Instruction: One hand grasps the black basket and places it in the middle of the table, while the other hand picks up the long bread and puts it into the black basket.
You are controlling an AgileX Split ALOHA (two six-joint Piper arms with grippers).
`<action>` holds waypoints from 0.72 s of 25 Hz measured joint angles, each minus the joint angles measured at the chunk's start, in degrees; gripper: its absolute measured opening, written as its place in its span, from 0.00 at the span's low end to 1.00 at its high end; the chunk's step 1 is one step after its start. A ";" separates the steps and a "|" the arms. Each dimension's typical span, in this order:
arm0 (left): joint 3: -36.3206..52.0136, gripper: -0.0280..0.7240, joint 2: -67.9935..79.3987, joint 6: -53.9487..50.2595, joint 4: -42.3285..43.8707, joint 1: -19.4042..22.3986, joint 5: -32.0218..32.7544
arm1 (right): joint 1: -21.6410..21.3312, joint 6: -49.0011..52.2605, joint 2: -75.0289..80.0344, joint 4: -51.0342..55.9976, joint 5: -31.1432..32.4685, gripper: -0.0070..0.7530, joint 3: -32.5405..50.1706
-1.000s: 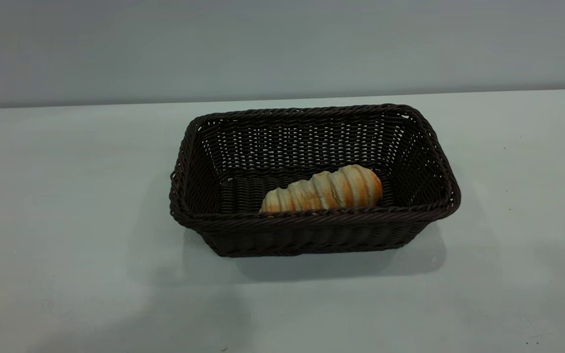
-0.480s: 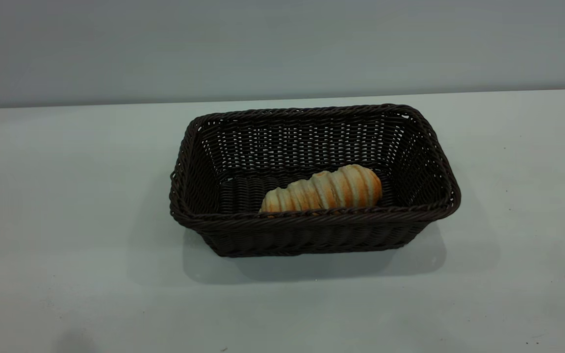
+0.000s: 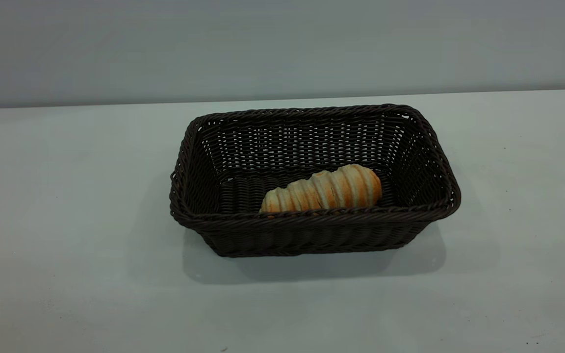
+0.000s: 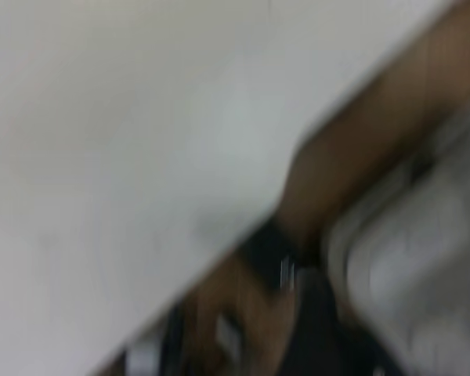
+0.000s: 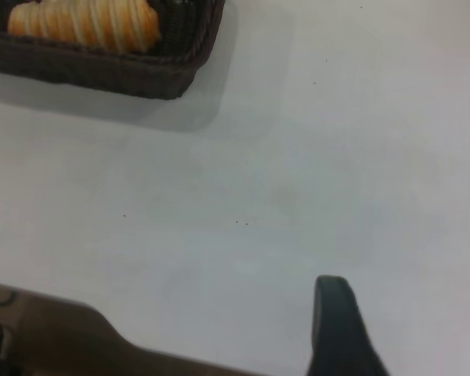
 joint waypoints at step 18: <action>1.38 0.83 -14.94 -0.83 -0.63 0.00 1.30 | 0.00 -1.15 0.00 -0.04 0.00 0.61 0.00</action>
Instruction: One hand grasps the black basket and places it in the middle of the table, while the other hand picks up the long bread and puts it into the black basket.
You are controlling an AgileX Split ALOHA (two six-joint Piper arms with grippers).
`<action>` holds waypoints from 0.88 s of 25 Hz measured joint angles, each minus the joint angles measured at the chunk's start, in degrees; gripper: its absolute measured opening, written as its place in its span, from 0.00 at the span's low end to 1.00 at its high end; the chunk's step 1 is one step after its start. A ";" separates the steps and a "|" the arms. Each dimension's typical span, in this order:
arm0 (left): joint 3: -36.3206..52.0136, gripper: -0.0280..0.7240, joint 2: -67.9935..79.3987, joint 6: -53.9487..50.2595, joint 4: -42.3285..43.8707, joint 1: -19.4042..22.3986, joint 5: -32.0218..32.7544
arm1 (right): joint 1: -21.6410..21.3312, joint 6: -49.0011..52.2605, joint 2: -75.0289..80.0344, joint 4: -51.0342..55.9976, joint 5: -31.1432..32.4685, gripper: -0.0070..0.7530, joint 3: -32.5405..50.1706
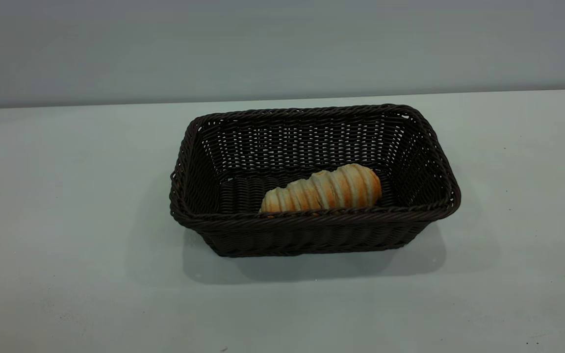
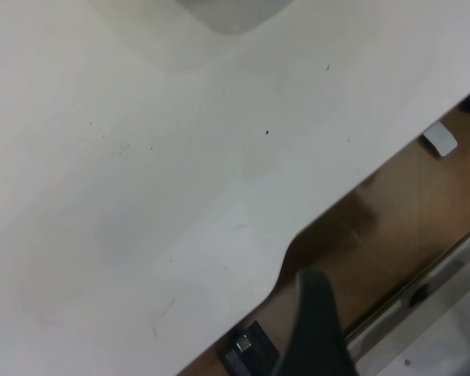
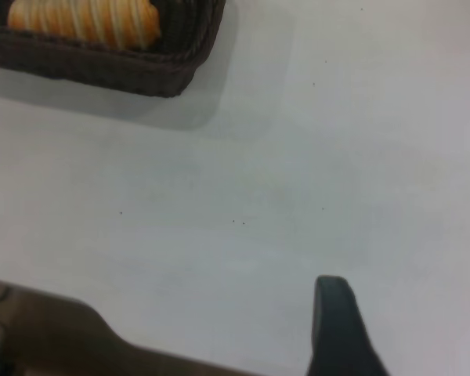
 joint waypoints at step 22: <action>0.02 0.83 -13.43 0.00 -0.17 31.85 0.58 | -7.61 -0.04 -4.39 0.47 0.00 0.61 0.00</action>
